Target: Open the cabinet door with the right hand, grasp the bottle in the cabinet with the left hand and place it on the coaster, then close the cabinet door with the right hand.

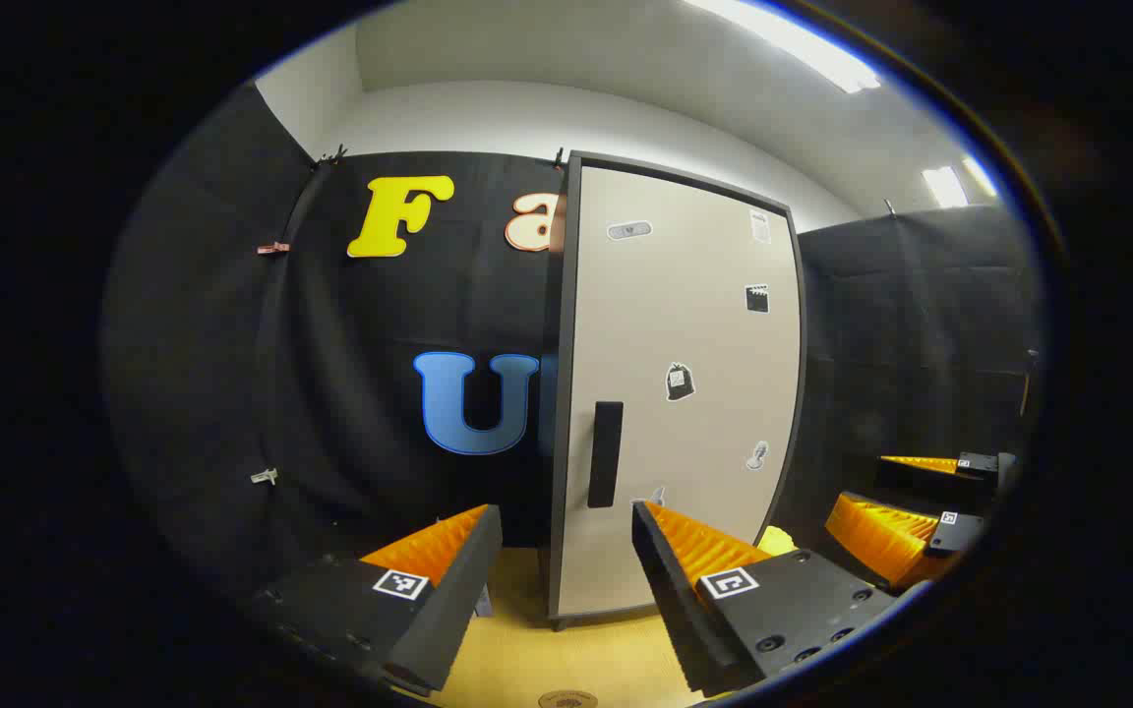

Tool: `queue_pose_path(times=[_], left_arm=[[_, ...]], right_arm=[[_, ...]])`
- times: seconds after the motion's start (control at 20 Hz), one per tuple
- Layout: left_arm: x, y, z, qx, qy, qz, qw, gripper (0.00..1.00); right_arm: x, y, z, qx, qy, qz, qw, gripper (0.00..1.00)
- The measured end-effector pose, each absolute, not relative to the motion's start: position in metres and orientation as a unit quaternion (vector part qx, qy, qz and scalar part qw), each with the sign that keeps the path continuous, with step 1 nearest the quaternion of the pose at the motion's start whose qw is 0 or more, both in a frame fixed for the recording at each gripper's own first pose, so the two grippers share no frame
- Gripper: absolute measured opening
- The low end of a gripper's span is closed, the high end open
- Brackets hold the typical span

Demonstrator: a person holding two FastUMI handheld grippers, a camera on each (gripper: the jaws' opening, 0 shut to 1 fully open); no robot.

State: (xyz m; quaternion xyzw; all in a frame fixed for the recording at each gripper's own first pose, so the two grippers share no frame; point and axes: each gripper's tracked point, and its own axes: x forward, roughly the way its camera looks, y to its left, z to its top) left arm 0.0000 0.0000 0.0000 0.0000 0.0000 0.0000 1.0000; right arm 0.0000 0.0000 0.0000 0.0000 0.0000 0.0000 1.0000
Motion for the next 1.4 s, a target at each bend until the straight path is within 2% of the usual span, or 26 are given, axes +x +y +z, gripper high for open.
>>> queue_pose_path(times=[0.25,0.95,1.4], left_arm=[[0.009,0.002,-0.008,0.002,0.007,-0.015,1.0,0.86],[0.018,0.009,-0.014,-0.006,0.01,-0.012,1.0,0.86],[0.019,0.031,-0.016,-0.007,0.005,-0.007,1.0,0.86]], right_arm=[[0.008,0.007,-0.015,0.002,0.022,-0.004,1.0,0.98],[0.021,0.003,-0.01,0.002,0.013,-0.012,1.0,0.97],[0.056,0.033,0.0,0.01,-0.007,0.018,1.0,0.97]])
